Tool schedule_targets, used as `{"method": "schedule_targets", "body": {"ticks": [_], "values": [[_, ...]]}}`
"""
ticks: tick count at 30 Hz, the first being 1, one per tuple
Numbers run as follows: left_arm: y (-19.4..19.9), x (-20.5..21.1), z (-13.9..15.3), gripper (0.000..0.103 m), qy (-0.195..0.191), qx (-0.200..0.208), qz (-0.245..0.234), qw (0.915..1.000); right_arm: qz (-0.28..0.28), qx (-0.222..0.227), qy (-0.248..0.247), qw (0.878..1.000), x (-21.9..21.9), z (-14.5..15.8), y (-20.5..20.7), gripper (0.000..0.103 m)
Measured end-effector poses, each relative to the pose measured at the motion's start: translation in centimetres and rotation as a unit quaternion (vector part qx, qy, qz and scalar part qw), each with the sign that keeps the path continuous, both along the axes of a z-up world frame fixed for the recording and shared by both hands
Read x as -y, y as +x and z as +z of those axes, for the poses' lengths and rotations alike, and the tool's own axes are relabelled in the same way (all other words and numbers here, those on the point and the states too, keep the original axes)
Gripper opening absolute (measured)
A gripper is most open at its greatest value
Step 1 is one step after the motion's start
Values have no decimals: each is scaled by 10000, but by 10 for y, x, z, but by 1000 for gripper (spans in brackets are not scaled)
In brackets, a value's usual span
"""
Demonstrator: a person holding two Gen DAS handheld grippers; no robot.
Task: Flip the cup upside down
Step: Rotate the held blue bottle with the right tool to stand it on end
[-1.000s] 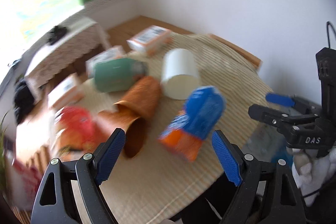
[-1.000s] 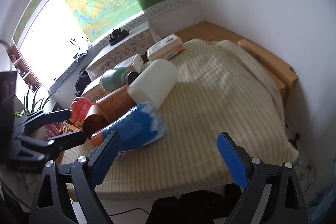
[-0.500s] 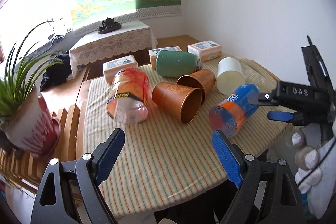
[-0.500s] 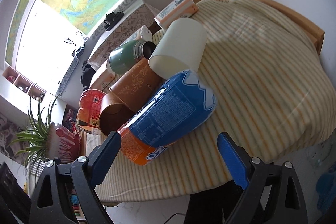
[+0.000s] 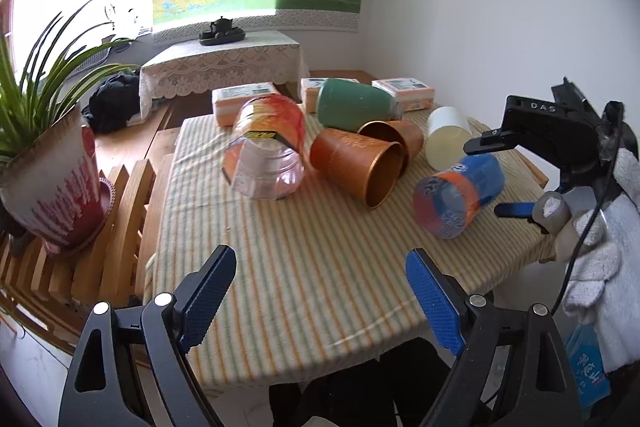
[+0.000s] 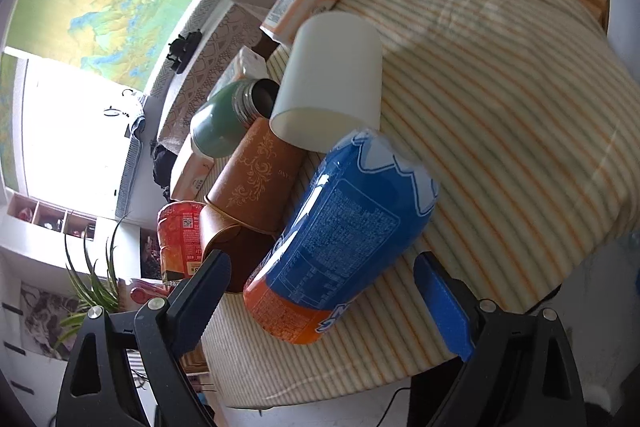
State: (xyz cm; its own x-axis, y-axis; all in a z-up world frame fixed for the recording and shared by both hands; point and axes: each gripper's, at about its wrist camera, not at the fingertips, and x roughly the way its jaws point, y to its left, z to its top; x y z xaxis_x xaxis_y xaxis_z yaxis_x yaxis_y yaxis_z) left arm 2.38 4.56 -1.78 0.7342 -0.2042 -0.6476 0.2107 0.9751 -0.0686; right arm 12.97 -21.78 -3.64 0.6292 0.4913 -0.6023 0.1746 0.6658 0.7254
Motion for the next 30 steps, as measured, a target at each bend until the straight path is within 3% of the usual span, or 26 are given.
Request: {"method": "schedule_targets", "body": {"ticks": [6,11,16,25,30], "values": [[-3,-10,-4,89,-28,19,46,10000,-92,-415,246,9988,-5,-16,12,90],[0,-15,-8,89,-89,-35,108,9999,-229,-425,181,9987,-2,-16,18,89],[1,-15,-8,89,-133,-49,131,9998,-254,-483,172,9984,4,-16,22,74],[1,-9,-12,89,-174,-123,78,9997,-37,-239,74,9997,7,-17,14,71],[2,-6,-15,89,-204,-157,99,9996,211,441,-444,9978,1,-3,1,71]]}}
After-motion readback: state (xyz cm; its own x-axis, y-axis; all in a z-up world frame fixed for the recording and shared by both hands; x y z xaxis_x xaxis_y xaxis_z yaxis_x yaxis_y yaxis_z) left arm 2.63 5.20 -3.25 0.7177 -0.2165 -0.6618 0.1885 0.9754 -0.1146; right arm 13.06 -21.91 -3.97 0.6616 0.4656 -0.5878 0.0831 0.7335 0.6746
